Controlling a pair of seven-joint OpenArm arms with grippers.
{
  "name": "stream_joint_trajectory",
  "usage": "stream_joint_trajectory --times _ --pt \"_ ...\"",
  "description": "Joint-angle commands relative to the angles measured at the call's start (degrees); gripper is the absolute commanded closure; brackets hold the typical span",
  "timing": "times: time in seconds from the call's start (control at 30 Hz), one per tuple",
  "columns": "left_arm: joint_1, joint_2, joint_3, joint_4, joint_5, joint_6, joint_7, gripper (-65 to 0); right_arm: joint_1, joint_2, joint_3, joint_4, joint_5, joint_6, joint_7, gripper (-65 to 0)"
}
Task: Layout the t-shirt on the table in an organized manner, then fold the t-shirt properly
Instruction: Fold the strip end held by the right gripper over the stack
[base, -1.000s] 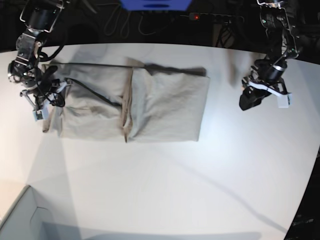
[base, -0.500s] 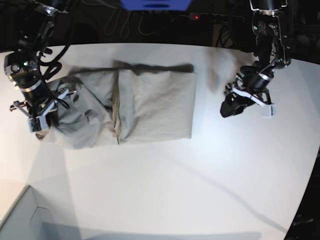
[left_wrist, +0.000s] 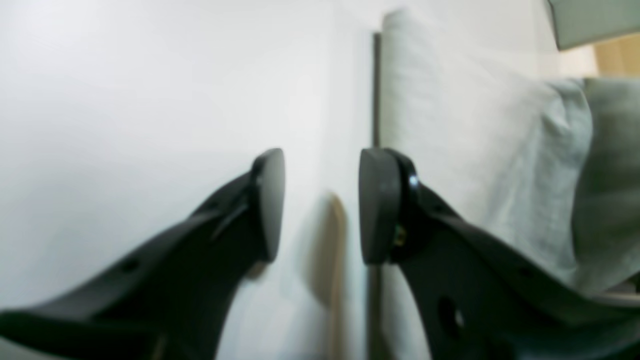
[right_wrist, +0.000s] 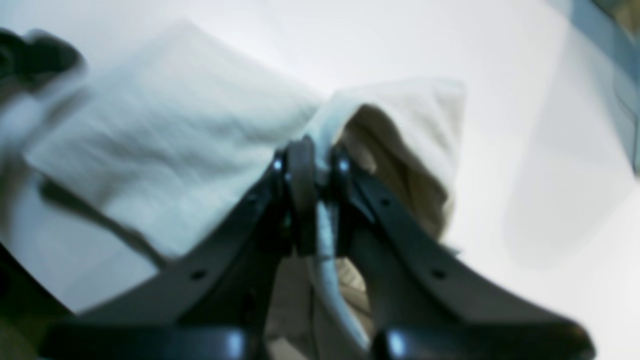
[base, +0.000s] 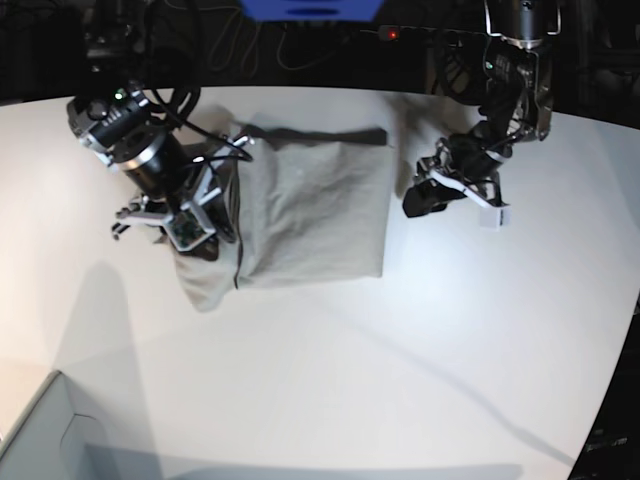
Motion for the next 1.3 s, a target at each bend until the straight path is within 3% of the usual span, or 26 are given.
stream_joint_trajectory --times 0.0,0.1,0.37,0.63,0.97,1.13,1.27 --pt "-0.8 -0.1 0.5 0.6 -0.4 -0.6 0.0 -23.8 0.7 0.1 -1.9 0.8 1.0 0.5 1.7 0.0" --pt "-1.8 -0.1 2.4 0.4 -0.2 -0.6 0.0 -23.8 2.7 0.1 -6.1 0.7 1.0 0.5 1.5 0.0" --pt "-2.7 1.9 2.9 0.5 6.8 -0.6 0.0 -23.8 12.5 0.1 -14.7 -7.2 1.0 0.5 -7.9 0.0" --pt "-2.5 2.2 1.9 0.5 7.6 -0.6 0.3 -23.8 17.3 -0.5 -21.1 -17.1 1.0 0.5 -7.8 0.0" --pt "-2.4 1.9 2.0 0.4 7.6 -0.6 0.4 -23.8 21.9 -2.4 -22.0 -25.4 1.0 0.5 -8.0 0.0" --pt "-2.4 1.8 2.0 0.4 7.6 -0.6 0.4 -23.8 20.8 -2.3 -22.0 -24.6 1.1 0.5 -8.3 -16.1" --pt "-2.4 1.7 1.9 0.4 7.4 -0.6 0.4 -23.8 17.9 -2.1 -21.2 -15.2 1.1 0.5 -8.3 -29.2"
